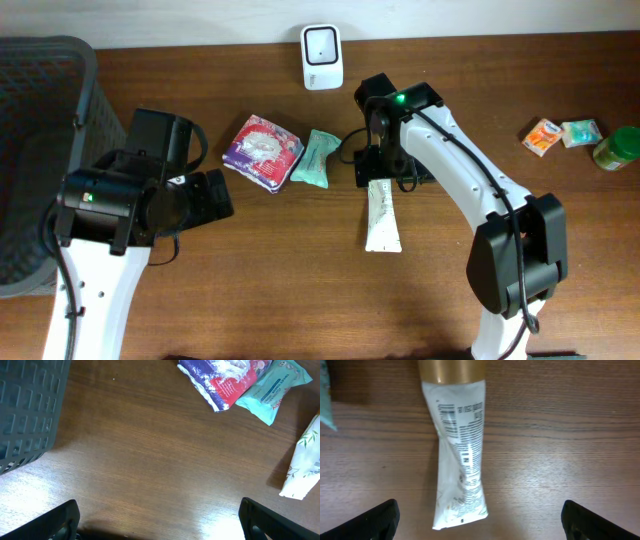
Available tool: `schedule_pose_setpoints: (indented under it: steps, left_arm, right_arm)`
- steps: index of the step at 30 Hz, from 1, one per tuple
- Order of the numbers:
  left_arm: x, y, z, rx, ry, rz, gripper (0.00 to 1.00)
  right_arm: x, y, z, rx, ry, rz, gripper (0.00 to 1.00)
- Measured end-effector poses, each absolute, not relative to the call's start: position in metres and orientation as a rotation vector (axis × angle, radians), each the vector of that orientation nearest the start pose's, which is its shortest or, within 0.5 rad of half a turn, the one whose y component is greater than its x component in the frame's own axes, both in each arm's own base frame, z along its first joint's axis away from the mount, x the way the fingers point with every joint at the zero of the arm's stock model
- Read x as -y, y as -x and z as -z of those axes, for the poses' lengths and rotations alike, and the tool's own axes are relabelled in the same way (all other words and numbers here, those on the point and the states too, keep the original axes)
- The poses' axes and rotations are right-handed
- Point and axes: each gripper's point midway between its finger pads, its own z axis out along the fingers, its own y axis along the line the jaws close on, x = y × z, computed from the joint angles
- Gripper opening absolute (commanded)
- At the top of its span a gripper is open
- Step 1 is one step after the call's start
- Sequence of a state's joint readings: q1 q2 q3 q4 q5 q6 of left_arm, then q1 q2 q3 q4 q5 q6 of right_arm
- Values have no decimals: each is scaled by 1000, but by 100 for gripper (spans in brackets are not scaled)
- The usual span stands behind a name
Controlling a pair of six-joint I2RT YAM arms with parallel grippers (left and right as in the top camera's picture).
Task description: Scan the item barcode
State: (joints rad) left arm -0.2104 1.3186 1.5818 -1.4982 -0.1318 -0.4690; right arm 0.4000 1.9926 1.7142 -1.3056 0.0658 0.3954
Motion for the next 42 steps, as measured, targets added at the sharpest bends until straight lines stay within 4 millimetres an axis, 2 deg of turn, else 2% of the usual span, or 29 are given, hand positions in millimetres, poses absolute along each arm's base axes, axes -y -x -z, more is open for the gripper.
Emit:
schedule_pose_setpoints:
  steps: [5, 8, 15, 17, 19, 21, 23, 28, 30, 32, 34, 37, 39, 40, 42]
  left_arm:
    - [31, -255, -260, -2755, 390, -16, 99]
    - [31, -255, -260, -2755, 390, -16, 99]
    - [31, -255, -260, -2755, 390, -16, 99]
    - [31, -255, -260, -2755, 390, -16, 99]
    - [31, -255, -260, -2755, 390, -16, 99]
    - [31, -255, -260, -2755, 390, -16, 99]
    - [31, -255, -260, -2755, 390, -16, 99]
    - [31, -255, -260, -2755, 390, -16, 99]
    - [31, -255, -260, -2753, 390, -15, 99]
    - [31, -254, -260, -2755, 390, -16, 99]
    - [31, -255, -260, -2755, 390, -16, 99]
    - [31, -255, -260, -2755, 390, -16, 99]
    - [31, -255, -260, -2755, 390, -16, 99]
    - [31, -255, -260, -2755, 390, -16, 99]
    - [31, -255, -260, -2755, 390, -16, 99]
  right_arm:
    - [-151, -344, -99, -3167, 95, -32, 99]
    - [-150, -336, -101, -3200, 112, -40, 99]
    - [-162, -339, -105, -3190, 117, -133, 99]
    - [-161, -338, -105, -3173, 161, -47, 99]
    - [-174, -330, -105, -3149, 262, 43, 99]
    - [-199, -320, -106, -3052, 368, 220, 99]
    - [-214, -325, -107, -2964, 385, 268, 99]
    - [-210, -328, -94, -2948, 351, 309, 99]
    - [-204, -330, -78, -2926, 346, 350, 99]
    - [-191, -325, -50, -2917, 352, 428, 99]
    - [-185, -322, -36, -2911, 350, 451, 99]
    - [-179, -325, -32, -2880, 346, 493, 99]
    - [-176, -331, -34, -2852, 334, 521, 92]
    - [-173, -333, -34, -2844, 325, 532, 83]
    - [-170, -335, -35, -2839, 318, 541, 83]
